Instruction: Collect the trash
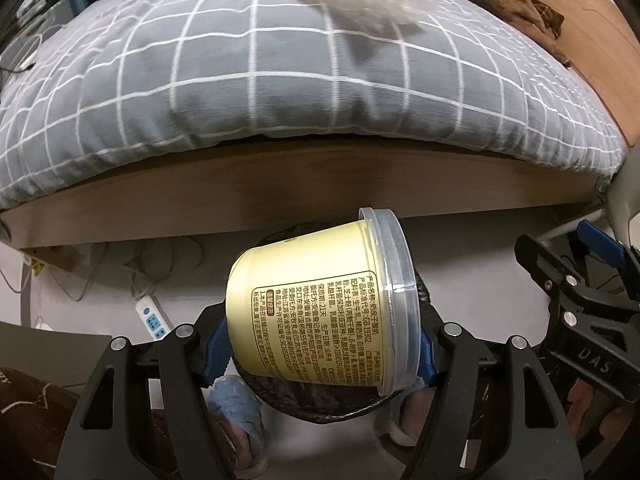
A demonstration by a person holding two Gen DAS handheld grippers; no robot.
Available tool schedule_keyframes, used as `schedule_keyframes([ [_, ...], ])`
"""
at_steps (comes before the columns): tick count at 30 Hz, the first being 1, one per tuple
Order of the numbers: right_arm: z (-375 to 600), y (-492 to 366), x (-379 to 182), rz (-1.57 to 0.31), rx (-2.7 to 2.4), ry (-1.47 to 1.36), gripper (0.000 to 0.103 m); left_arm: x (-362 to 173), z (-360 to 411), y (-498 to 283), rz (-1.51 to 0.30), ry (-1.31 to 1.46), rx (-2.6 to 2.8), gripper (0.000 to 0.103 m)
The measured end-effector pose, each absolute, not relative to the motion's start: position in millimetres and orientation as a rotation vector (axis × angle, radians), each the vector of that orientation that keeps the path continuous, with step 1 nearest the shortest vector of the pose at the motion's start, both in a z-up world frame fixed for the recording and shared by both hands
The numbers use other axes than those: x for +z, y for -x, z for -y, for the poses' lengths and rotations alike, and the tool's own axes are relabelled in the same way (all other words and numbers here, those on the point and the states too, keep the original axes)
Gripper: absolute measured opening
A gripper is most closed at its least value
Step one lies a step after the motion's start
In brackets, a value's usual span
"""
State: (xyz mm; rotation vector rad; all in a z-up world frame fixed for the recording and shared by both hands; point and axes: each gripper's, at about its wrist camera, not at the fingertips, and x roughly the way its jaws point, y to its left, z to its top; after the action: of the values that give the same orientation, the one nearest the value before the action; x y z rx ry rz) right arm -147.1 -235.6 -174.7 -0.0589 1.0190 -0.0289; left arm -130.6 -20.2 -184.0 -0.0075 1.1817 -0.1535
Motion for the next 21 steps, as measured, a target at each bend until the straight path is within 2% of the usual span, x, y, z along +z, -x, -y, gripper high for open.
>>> schedule_keyframes([
  [6, 237.6, 143.0, -174.7, -1.026, -0.038, 0.054, 0.095, -183.8, 27.3, 128.3, -1.184, 0.004, -0.158, 0.071],
  [9, 233.3, 142.1, -175.7, -1.024, -0.036, 0.062, 0.095, -187.6, 27.4, 129.4, -1.178, -0.013, -0.142, 0.082],
  [11, 231.3, 140.4, -175.8, -1.025, -0.036, 0.066, 0.095, -187.4, 27.1, 130.5, -1.168, -0.026, -0.127, 0.084],
  [15, 229.0, 135.5, -173.1, -1.016, -0.032, 0.071, 0.095, -184.5, 17.9, 128.4, -1.154, -0.021, -0.098, 0.096],
  [21, 229.8, 128.9, -158.4, -0.974, -0.035, 0.067, 0.095, -170.8, 1.0, 121.1, -1.121, -0.011, -0.045, 0.097],
])
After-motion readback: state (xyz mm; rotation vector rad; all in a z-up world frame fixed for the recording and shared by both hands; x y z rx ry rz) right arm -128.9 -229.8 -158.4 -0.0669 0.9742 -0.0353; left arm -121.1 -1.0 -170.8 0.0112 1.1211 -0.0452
